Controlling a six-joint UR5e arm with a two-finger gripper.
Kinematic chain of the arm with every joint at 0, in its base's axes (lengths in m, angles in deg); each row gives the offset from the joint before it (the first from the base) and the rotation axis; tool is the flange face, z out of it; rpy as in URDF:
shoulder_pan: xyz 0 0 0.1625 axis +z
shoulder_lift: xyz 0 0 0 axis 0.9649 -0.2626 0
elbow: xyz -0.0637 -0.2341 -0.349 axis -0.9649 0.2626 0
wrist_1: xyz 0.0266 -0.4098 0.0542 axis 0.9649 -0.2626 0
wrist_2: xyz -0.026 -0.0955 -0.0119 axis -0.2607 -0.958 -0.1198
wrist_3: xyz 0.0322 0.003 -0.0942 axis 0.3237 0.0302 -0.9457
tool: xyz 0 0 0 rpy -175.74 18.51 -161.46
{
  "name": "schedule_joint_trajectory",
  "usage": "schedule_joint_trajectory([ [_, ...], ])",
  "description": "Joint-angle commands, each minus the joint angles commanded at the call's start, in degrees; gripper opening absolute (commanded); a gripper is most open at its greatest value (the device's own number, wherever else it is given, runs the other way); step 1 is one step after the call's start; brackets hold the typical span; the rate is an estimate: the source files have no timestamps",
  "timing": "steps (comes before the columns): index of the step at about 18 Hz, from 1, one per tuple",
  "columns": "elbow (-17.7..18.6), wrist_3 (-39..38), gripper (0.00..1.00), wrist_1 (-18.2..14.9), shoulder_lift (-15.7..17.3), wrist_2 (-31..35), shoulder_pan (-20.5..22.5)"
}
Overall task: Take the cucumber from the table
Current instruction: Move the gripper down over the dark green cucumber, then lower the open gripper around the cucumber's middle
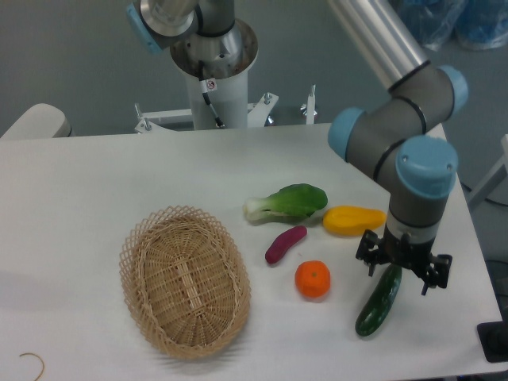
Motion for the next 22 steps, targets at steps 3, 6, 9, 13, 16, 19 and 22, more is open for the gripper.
schedule_joint_trajectory([
  [3,-0.09,0.35,1.00,2.75,-1.77,0.96,0.00],
  [6,0.87,2.10,1.00,2.75,-1.68,2.63,0.00],
  [9,3.15,5.09,1.00,2.40,-0.37,4.30,0.17],
  [13,5.01,7.65,1.00,2.40,0.25,5.89,0.70],
  [16,6.32,7.04,1.00,3.01,0.16,7.38,0.44],
  [19,6.85,6.42,1.00,3.01,-0.01,7.39,0.18],
  [22,6.76,4.93,1.00,3.01,-0.19,6.95,0.09],
])
